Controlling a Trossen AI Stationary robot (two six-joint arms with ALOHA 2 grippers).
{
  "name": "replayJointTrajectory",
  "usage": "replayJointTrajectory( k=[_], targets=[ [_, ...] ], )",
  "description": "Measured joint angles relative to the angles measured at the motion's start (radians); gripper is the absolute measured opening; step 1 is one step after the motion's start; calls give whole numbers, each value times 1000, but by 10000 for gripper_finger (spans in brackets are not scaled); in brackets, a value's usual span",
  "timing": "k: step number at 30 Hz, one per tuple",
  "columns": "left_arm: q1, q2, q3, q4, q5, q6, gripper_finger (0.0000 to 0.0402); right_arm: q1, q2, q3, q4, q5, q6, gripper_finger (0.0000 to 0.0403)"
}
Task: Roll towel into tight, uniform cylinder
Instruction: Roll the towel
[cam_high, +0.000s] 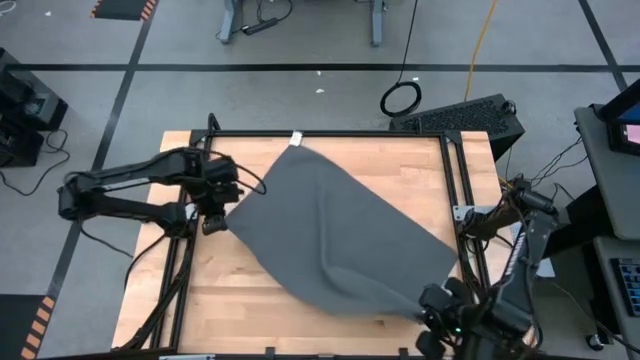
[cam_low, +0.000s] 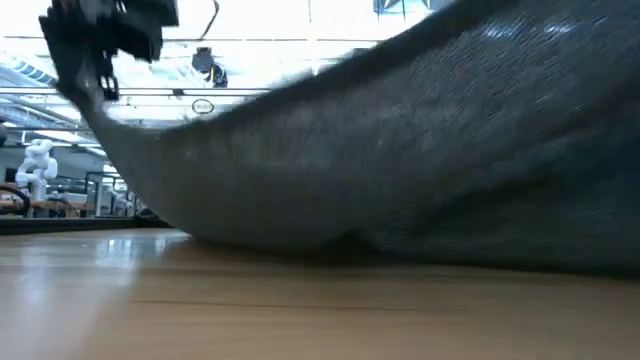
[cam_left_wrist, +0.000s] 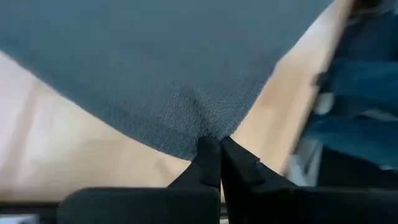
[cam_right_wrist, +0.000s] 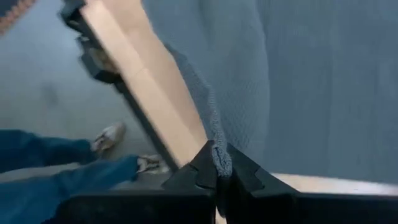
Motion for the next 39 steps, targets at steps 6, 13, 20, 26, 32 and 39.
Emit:
replayJointTrajectory(
  k=[6,13,20,26,32,39],
  targets=[
    [-35,-105,125,-24,83,-143,0,48,-21,0,37,-26,86,0],
    [-36,-194,267,-14,66,-306,0,47,-21,0,75,-22,90,0],
    [-36,-260,354,12,36,-459,0,9,-22,0,74,-179,15,0],
    [-36,-287,361,-52,-29,-500,0,-12,-12,-31,70,-207,-77,0],
    [-36,-237,308,-78,-135,-377,0,-13,-12,-90,80,-220,-109,0],
    [-36,-133,218,-33,-401,-244,0,-18,-12,-158,-31,-53,56,0]
  ],
)
